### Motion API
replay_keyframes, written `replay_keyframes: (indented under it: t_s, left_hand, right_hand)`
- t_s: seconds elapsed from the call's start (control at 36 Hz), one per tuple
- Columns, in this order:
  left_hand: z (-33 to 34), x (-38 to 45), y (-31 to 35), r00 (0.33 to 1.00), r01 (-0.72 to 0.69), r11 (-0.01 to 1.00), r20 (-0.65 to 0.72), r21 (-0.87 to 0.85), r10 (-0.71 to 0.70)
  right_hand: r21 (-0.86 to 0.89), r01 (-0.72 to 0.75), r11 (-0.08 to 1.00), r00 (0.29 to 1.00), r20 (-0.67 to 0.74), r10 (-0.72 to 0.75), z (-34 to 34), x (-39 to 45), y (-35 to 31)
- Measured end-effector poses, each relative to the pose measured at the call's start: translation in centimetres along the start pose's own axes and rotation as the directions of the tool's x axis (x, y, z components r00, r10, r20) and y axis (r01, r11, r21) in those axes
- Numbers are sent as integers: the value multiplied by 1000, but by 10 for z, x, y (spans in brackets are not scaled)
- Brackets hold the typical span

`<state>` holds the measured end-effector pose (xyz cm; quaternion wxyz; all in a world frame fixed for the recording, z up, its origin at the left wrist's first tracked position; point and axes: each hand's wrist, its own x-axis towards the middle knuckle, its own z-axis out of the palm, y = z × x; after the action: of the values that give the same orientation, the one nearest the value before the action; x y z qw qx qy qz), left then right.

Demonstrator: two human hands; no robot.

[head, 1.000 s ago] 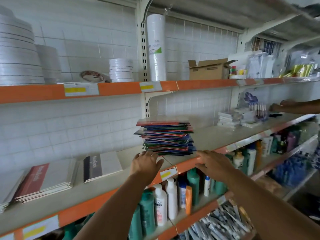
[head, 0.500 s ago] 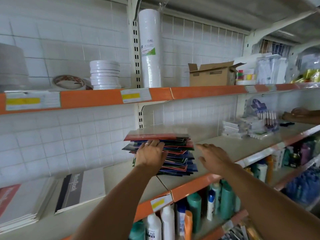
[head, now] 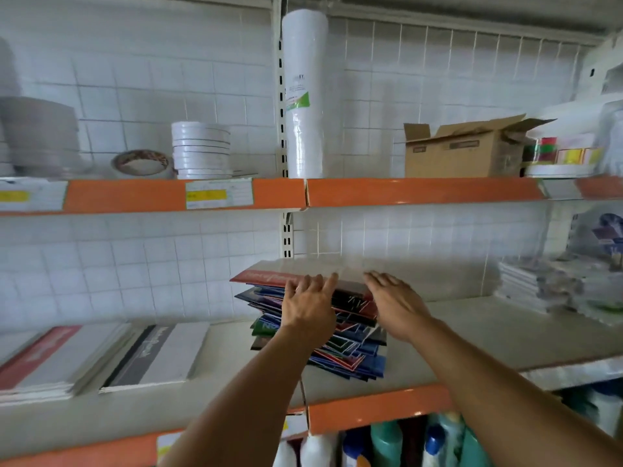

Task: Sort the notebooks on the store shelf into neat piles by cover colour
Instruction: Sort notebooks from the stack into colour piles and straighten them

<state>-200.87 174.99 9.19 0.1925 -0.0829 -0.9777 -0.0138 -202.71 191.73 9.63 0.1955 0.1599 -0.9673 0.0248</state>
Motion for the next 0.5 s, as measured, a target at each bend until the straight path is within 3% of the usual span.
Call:
replay_keyframes:
  t_s: [0.19, 0.5]
  left_hand:
    - [-3, 4, 5, 999, 36, 994, 34, -100, -32]
    - [-13, 7, 6, 994, 75, 984, 89, -159, -61]
  right_hand:
    - [52, 85, 995, 996, -22, -84, 12, 15, 0]
    - [38, 166, 985, 964, -214, -155, 20, 15, 4]
